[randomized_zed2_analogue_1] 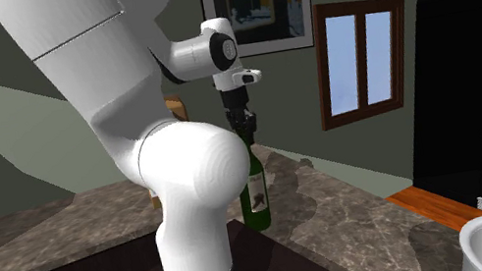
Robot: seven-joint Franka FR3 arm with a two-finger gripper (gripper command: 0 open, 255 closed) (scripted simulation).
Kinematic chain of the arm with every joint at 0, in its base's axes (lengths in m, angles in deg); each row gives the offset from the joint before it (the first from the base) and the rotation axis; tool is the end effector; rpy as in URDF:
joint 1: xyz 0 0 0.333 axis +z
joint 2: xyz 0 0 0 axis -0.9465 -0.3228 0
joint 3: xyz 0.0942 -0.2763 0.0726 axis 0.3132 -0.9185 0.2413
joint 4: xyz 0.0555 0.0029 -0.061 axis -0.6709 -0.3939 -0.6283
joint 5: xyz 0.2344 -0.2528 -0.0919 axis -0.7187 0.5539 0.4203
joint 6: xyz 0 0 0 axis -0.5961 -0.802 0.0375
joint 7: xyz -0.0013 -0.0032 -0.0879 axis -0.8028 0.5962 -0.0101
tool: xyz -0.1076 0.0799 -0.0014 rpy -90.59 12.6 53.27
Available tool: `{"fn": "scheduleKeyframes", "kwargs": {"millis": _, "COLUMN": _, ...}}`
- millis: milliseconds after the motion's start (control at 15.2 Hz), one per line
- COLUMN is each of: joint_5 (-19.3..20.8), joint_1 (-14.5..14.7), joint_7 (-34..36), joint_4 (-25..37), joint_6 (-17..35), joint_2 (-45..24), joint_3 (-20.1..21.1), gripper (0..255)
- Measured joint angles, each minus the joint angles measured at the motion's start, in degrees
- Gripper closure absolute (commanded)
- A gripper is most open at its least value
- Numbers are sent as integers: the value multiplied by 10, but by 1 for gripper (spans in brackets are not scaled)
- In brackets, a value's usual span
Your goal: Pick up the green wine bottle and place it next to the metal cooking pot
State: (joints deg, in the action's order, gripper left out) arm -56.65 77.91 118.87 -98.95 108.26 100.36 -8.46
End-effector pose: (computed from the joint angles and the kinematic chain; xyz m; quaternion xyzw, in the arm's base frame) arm 0.3075 0.2423 0.3630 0.9946 -0.0813 0.0642 0.0017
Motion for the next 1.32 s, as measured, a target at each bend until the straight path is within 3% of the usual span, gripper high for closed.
{"fn": "scheduleKeyframes", "kwargs": {"millis": 1320, "joint_5": 0, "joint_1": 7, "joint_7": -22, "joint_4": 103, "joint_6": -172, "joint_2": 71, "joint_3": -44, "gripper": 255}}
